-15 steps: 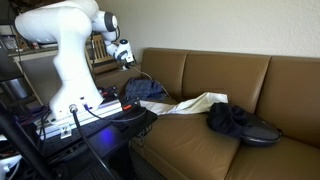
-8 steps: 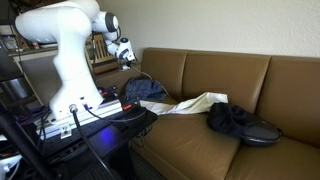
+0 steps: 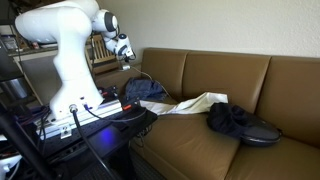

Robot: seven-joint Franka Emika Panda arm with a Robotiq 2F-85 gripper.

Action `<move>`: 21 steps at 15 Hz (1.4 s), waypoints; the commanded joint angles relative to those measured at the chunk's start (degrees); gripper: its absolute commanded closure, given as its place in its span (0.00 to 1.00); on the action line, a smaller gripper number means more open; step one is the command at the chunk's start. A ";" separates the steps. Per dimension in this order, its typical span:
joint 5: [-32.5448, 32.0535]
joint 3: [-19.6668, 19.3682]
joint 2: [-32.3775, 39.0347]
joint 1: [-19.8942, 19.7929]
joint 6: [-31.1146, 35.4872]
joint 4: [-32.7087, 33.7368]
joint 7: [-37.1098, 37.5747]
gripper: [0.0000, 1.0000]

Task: Put the power pack on the couch seat

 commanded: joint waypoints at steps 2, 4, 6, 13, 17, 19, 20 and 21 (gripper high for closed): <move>3.13 -3.89 -2.78 0.05 -9.95 -2.37 10.36 0.00; 4.15 -3.66 -3.09 -1.20 -14.07 -2.83 13.19 0.00; 5.21 -2.76 -3.33 -2.70 -18.03 -3.06 15.69 0.00; 11.43 3.52 -1.50 -9.21 -29.08 -0.70 19.36 0.00; 10.51 4.35 -0.39 -9.51 -31.51 -0.09 21.28 0.00; 10.36 4.71 -0.11 -9.58 -31.77 -0.08 21.40 0.00; 10.36 4.64 -0.11 -9.52 -31.76 -0.05 21.40 0.00; 10.42 4.40 0.44 -9.71 -32.07 0.49 21.90 0.00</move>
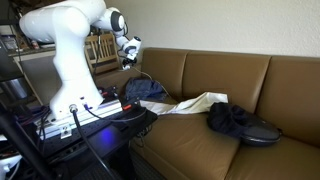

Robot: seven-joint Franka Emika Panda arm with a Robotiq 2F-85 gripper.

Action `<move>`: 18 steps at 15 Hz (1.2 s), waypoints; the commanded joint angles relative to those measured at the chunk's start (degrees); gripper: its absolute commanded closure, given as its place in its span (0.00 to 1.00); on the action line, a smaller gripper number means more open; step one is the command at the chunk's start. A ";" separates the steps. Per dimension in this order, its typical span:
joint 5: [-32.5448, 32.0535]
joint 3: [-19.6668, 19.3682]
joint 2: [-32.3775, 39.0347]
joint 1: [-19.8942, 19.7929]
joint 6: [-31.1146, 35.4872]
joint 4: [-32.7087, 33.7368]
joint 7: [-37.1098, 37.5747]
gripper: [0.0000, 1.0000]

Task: Put the power pack on the couch seat

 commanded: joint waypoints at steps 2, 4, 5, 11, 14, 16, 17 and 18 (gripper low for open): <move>-0.51 0.60 2.54 -1.39 -0.85 1.17 3.48 0.00; -0.13 1.19 4.29 -1.87 -1.04 1.36 5.76 0.00; 0.12 1.61 5.14 -2.32 -1.45 1.76 6.80 0.00; 1.40 3.48 4.60 -4.43 -2.00 2.43 9.39 0.00; -0.81 2.21 1.20 -4.60 -4.45 0.27 8.78 0.00; -0.44 3.18 -0.51 -6.24 -6.25 -1.62 7.11 0.00; 0.62 4.13 -0.55 -7.09 -6.37 -1.71 6.51 0.00; 1.79 5.06 -0.32 -7.68 -6.06 -1.61 6.40 0.00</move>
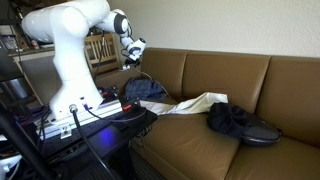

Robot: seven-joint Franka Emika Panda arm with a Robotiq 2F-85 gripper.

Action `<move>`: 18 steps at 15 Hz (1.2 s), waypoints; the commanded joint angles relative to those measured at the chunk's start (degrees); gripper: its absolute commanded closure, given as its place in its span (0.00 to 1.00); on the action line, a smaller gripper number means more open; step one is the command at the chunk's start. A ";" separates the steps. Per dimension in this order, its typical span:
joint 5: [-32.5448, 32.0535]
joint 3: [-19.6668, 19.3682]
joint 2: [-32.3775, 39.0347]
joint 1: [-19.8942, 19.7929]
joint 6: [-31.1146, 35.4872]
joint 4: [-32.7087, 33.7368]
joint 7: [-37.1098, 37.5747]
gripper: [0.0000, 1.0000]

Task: Put the power pack on the couch seat

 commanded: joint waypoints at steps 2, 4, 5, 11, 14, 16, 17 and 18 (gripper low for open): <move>4.12 4.80 -0.80 -3.94 -1.00 -2.38 -2.32 0.00; 5.03 5.93 0.16 -3.76 -0.52 -1.77 -0.98 0.00; 5.45 6.42 0.51 -3.58 -0.33 -1.68 -0.56 0.00; 4.12 5.86 1.05 -2.11 -0.46 -0.87 0.30 0.00; 3.52 3.10 3.19 -0.45 -1.08 1.01 2.13 0.00; 4.06 3.43 5.05 -0.35 -2.06 1.82 2.90 0.00; 4.57 4.17 5.99 -0.61 -2.11 2.37 2.68 0.00; 5.15 4.84 6.78 -0.91 -1.87 2.80 2.35 0.00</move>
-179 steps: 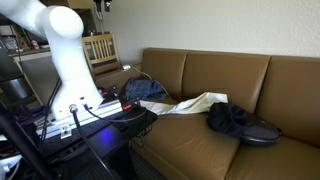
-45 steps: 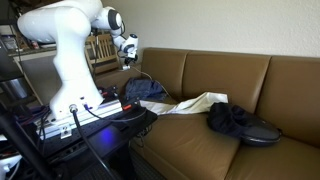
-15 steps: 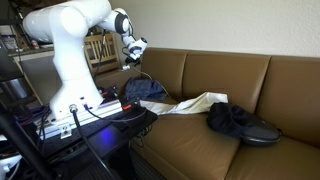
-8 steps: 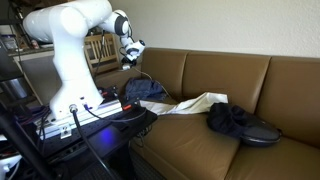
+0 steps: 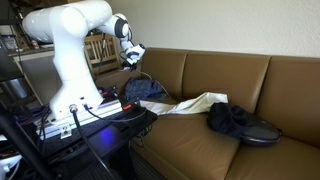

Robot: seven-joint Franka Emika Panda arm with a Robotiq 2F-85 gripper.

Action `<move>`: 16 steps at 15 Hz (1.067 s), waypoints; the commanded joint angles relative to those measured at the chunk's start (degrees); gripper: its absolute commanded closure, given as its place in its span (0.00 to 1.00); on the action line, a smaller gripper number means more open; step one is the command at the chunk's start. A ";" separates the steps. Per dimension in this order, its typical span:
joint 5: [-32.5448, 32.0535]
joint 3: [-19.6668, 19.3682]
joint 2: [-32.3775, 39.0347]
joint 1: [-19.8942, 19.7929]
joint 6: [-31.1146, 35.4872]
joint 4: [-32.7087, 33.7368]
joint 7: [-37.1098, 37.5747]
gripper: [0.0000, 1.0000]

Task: Put the power pack on the couch seat

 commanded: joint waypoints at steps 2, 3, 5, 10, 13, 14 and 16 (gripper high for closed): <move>2.56 1.83 3.85 -0.62 -1.08 4.24 -0.44 0.00; 2.99 2.08 4.20 -0.78 -1.12 4.87 -0.55 0.00; 4.10 3.61 4.36 -1.97 -0.34 4.91 -1.04 0.00; 8.83 4.58 7.61 -2.12 -3.85 11.04 -0.22 0.00; 12.83 4.75 6.45 -2.20 -5.04 8.84 -1.87 0.00; 13.55 4.67 6.81 -1.78 -5.72 9.43 -1.71 0.00; 14.90 4.14 6.78 -0.88 -6.55 9.97 -1.70 0.00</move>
